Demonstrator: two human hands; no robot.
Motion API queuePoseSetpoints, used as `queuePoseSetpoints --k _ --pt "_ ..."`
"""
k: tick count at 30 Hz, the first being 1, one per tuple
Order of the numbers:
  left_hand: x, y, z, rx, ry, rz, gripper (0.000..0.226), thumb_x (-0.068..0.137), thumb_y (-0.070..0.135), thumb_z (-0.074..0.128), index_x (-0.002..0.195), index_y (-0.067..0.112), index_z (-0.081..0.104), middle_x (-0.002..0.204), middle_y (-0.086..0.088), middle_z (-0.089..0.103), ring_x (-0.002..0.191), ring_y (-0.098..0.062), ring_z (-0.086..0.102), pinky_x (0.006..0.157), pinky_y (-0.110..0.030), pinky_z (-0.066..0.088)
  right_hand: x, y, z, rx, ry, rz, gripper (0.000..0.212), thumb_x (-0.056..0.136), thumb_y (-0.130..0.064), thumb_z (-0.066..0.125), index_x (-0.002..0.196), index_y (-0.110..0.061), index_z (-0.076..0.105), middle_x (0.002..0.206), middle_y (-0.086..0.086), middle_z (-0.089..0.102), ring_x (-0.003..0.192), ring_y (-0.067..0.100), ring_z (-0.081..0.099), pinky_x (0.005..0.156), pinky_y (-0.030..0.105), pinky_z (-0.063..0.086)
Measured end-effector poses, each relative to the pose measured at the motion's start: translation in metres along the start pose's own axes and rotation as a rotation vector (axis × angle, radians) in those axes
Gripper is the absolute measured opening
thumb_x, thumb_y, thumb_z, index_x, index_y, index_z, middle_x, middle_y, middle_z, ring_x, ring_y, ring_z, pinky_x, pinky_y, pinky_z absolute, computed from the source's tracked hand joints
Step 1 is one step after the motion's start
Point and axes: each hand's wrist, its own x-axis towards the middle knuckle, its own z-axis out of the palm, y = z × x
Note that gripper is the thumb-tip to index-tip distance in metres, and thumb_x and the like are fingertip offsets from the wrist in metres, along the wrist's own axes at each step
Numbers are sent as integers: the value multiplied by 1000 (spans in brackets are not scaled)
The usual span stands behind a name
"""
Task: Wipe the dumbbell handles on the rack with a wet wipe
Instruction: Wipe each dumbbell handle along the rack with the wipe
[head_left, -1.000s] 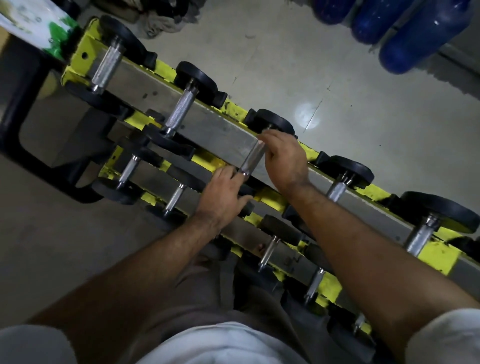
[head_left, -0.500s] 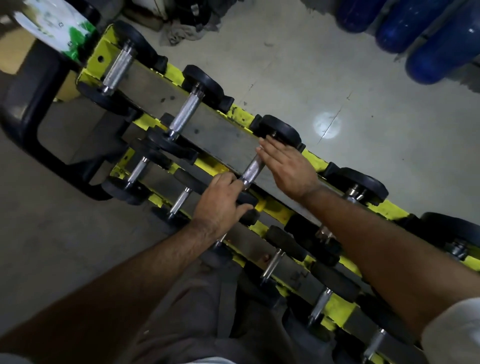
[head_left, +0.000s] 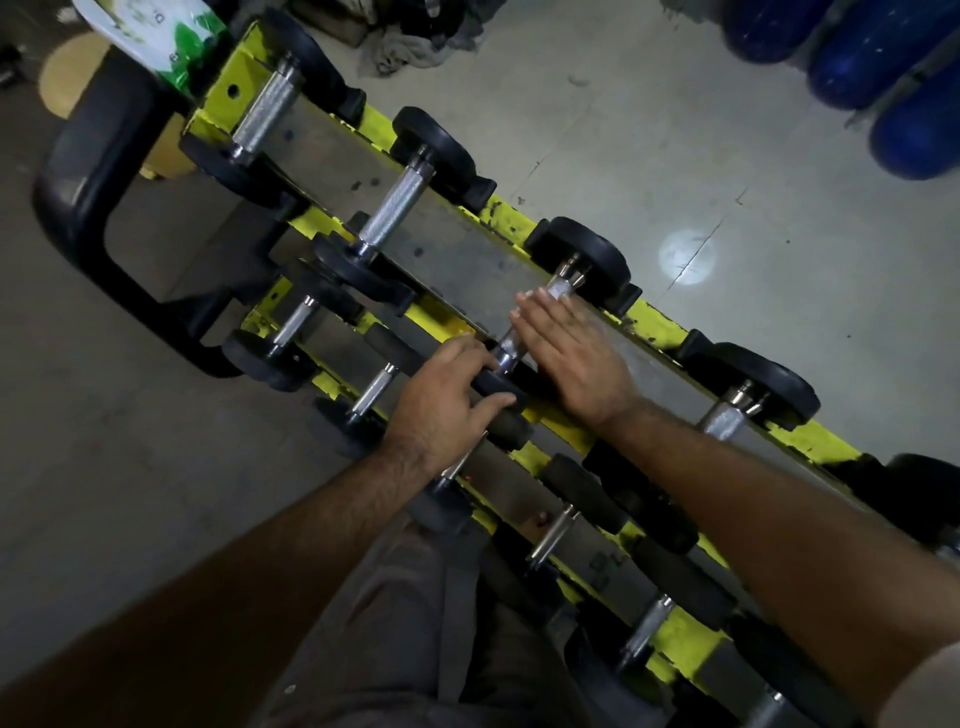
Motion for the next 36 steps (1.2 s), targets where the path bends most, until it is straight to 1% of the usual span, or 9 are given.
queuePoseSetpoints --k 3,5,8,10,13,17,22,28,36 --pt "0 -2 1 -30 -2 -18 38 81 32 79 111 12 66 129 -3 58 129 -16 49 99 -23 39 6 28 -11 -25 51 59 55 97 -5 47 151 -1 38 158 17 36 149 32 31 115 54 35" --pt "0 -4 2 -33 13 -12 38 80 32 80 109 12 66 128 -3 59 133 -16 47 102 -27 42 6 10 -6 -5 103 187 57 97 -7 52 151 0 36 159 18 34 150 32 27 120 52 29" --pt "0 -2 2 -34 15 -17 38 79 32 81 108 12 67 125 -3 60 133 -17 48 102 -34 47 -4 -15 3 96 6 -43 53 102 -20 42 150 1 38 157 21 35 149 34 27 124 47 16" --pt "0 -1 2 -32 8 -16 39 79 33 81 108 12 66 126 -2 60 134 -16 47 102 -33 47 1 5 -8 80 -22 -133 48 102 -15 40 147 1 43 153 22 42 146 35 34 121 49 25" --pt "0 -2 2 -38 2 -34 38 80 33 80 109 14 65 128 -1 59 134 -14 45 99 -23 42 13 19 -18 -12 108 80 49 94 2 53 143 2 50 149 22 48 141 37 43 116 51 35" --pt "-2 3 0 -57 15 -41 42 79 31 81 114 16 63 127 0 58 127 -12 49 97 -15 35 1 -20 -2 63 7 -119 47 99 -17 47 142 0 51 148 19 49 141 34 42 126 35 8" --pt "-3 -7 -4 -143 33 -43 42 79 30 80 114 17 62 124 3 59 120 -13 55 99 -28 48 8 3 -18 0 30 -9 45 101 -11 40 144 -1 50 148 18 51 140 34 45 119 51 32" --pt "-3 -2 -7 -125 22 -49 41 79 34 80 111 17 61 118 7 57 97 -10 59 85 -30 52 8 -11 -11 69 -63 -185 41 105 -20 44 140 -1 55 143 16 56 137 33 50 122 44 26" --pt "-4 -3 -7 -111 22 -48 41 80 37 78 111 18 59 118 8 56 97 -9 56 78 -25 49 19 -9 -23 -36 -35 28 39 102 -10 40 134 -3 61 143 15 56 139 32 48 115 53 36"
